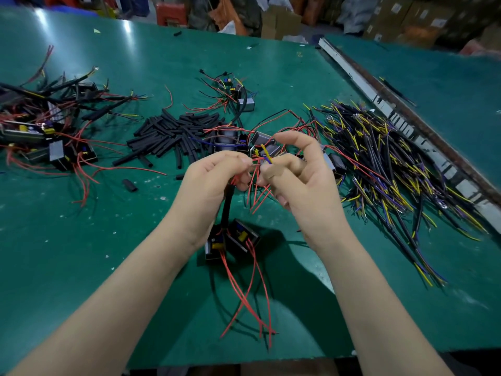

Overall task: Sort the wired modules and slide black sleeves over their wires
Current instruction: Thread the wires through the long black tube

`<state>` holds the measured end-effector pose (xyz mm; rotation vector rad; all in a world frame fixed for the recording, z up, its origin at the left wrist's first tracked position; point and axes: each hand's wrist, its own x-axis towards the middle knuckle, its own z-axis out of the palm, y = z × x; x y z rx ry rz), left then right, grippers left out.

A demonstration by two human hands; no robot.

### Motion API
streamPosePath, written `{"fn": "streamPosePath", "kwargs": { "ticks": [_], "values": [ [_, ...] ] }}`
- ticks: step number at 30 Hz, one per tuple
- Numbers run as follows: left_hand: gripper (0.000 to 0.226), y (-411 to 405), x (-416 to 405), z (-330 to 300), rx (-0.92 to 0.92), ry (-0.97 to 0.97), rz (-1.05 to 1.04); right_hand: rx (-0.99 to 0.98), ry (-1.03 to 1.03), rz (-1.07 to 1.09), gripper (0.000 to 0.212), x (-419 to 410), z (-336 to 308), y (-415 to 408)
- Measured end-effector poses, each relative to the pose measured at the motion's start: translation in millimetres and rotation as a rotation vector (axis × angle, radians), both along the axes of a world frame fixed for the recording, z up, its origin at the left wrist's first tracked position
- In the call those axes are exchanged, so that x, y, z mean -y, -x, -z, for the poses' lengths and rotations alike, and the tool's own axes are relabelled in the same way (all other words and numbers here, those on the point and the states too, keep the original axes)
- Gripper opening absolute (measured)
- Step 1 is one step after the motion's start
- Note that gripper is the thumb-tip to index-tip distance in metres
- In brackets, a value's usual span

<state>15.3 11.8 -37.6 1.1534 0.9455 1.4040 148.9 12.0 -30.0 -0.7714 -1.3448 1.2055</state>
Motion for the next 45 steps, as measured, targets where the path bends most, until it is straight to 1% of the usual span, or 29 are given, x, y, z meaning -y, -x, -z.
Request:
{"fn": "streamPosePath", "kwargs": {
  "ticks": [4, 6, 11, 13, 14, 16, 17, 18, 20, 24, 26, 32, 37, 40, 45],
  "values": [
    [0.022, 3, -1, 0, 0.063, 0.051, 0.056, 0.162, -0.207, 0.098, 0.038, 2, 5, 0],
    [0.021, 3, -1, 1, 0.04, 0.033, 0.046, 0.214, -0.266, 0.144, 0.04, 1, 8, -1],
    [0.019, -1, -1, 3, -0.049, -0.029, -0.063, 0.169, -0.23, 0.203, 0.04, -4, 8, -4],
    [0.012, 1, -2, 5, -0.154, -0.139, -0.205, 0.14, -0.198, 0.21, 0.039, -5, 8, -5],
    [0.008, 3, -2, 6, -0.261, -0.245, -0.303, 0.127, -0.186, 0.211, 0.039, -5, 8, -5],
    [0.004, 8, -1, 8, -0.537, -0.506, -0.477, 0.102, -0.172, 0.206, 0.039, -5, 8, -5],
    [0.002, 9, -2, 10, -0.644, -0.615, -0.519, 0.095, -0.169, 0.2, 0.039, -5, 8, -5],
    [0.005, 9, -2, 12, -0.721, -0.687, -0.543, 0.091, -0.167, 0.192, 0.039, -5, 8, -4],
    [0.012, 6, -1, 15, -0.815, -0.757, -0.552, 0.086, -0.163, 0.185, 0.039, -5, 8, -4],
    [0.015, 4, -1, 20, -0.922, -0.782, -0.551, 0.088, -0.159, 0.193, 0.038, -6, 8, -4],
    [0.017, 4, 0, 20, -0.925, -0.773, -0.553, 0.094, -0.161, 0.192, 0.038, -6, 9, -4],
    [0.021, 3, 0, 15, -0.845, -0.75, -0.506, 0.109, -0.175, 0.162, 0.039, -4, 8, -3],
    [0.017, 7, -3, 12, -0.78, -0.724, -0.386, 0.114, -0.18, 0.136, 0.042, -3, 7, -2],
    [0.016, 7, -3, 12, -0.773, -0.737, -0.331, 0.105, -0.182, 0.116, 0.043, -2, 5, -1],
    [0.016, 8, -4, 14, -0.767, -0.745, -0.322, 0.096, -0.182, 0.102, 0.044, -1, 4, -1]
  ]
}}
